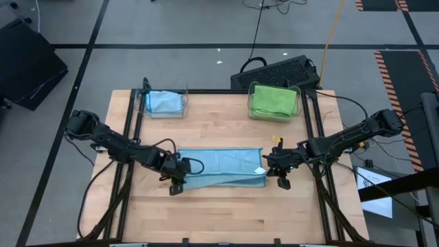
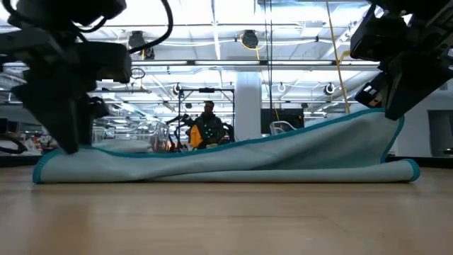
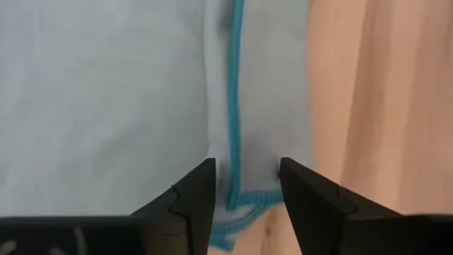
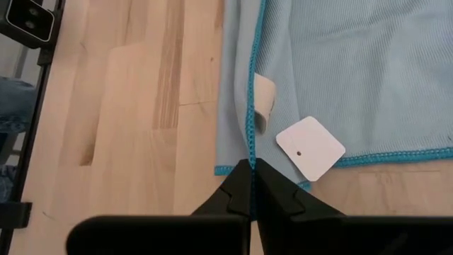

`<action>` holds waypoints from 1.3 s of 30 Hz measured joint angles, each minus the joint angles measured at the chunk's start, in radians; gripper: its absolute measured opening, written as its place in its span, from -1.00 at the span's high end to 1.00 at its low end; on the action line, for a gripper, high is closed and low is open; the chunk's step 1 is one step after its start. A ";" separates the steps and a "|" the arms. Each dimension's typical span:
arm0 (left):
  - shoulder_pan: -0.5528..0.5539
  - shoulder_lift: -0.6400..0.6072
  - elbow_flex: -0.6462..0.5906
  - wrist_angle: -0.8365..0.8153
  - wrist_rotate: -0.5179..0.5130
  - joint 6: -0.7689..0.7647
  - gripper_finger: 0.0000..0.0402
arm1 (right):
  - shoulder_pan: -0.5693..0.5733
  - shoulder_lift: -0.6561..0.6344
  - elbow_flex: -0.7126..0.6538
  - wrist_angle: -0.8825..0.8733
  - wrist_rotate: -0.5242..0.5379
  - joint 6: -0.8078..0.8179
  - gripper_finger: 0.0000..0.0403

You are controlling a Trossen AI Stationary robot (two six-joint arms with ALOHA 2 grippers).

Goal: Sort microfiber towel by color & place in baskets
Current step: Fold the blue towel

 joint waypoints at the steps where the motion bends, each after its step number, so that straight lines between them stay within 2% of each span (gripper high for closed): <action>1: 0.005 0.000 0.000 0.009 0.009 -0.001 0.22 | 0.000 0.000 0.000 0.000 0.000 0.000 1.00; 6: 0.002 0.000 0.002 0.053 0.111 0.003 0.30 | 0.000 0.000 0.000 0.000 0.002 0.000 1.00; 21: -0.064 -0.004 0.002 0.097 0.126 -0.139 0.53 | -0.001 0.000 0.000 0.000 0.005 0.019 1.00; 39: -0.086 -0.001 0.002 0.091 0.057 -0.227 0.54 | -0.046 0.001 0.000 0.003 0.003 0.011 1.00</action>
